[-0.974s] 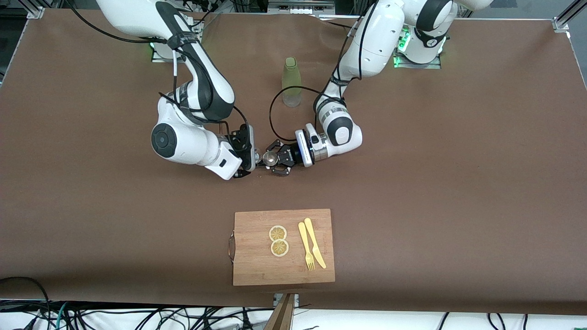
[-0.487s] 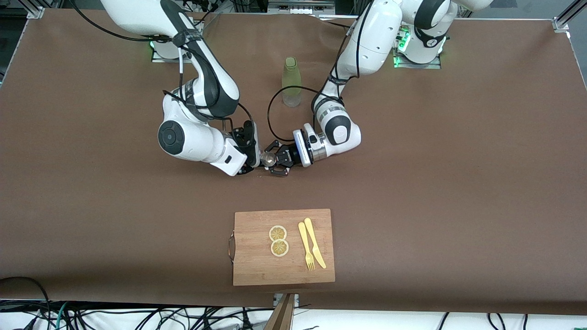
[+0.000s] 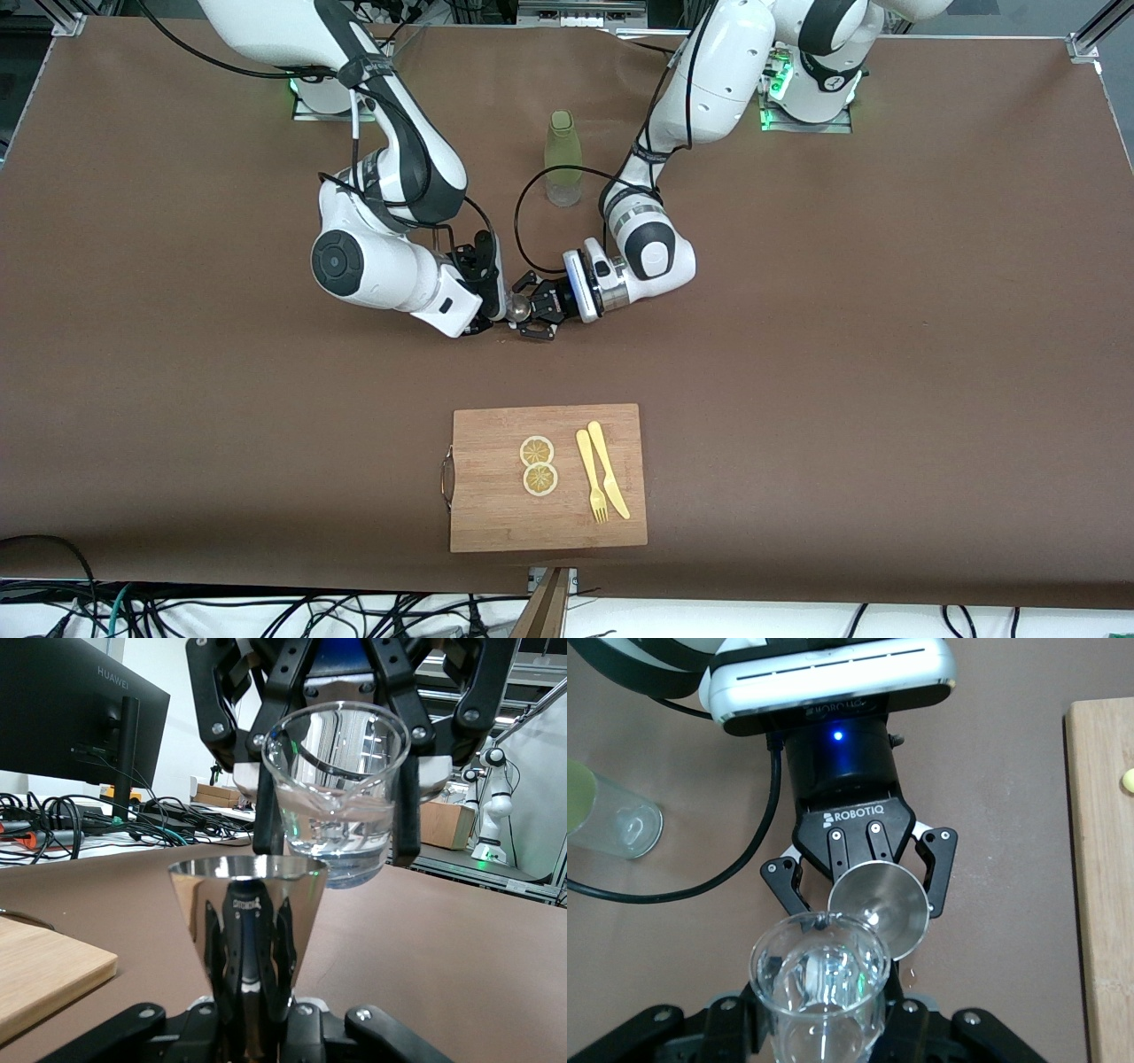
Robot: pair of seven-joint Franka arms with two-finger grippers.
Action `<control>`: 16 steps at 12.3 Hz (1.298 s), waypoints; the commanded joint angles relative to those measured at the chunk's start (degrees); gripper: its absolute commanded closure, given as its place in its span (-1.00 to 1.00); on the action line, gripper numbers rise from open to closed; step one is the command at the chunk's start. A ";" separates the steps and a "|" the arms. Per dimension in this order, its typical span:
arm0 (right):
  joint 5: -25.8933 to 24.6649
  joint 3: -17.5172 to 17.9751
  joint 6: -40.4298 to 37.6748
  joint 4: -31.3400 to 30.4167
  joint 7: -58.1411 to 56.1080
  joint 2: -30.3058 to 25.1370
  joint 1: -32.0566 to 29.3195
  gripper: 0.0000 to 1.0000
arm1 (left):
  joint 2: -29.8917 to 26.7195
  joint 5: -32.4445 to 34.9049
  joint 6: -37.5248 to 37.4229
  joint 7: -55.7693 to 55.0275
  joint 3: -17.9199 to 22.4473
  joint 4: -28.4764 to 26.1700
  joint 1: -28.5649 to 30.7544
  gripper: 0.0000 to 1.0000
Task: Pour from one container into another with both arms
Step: 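Tilt the glass with the right gripper, pouring into the held jigger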
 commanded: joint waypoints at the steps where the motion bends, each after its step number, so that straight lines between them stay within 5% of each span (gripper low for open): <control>1: -2.61 0.73 0.51 -1.90 2.92 -1.95 0.20 0.27 | 1.11 -8.14 0.74 1.28 1.39 1.58 -2.03 1.00; 16: -2.88 0.92 1.92 -1.55 4.77 -1.69 0.02 0.27 | 1.11 -8.14 0.66 1.28 1.48 1.58 -2.03 1.00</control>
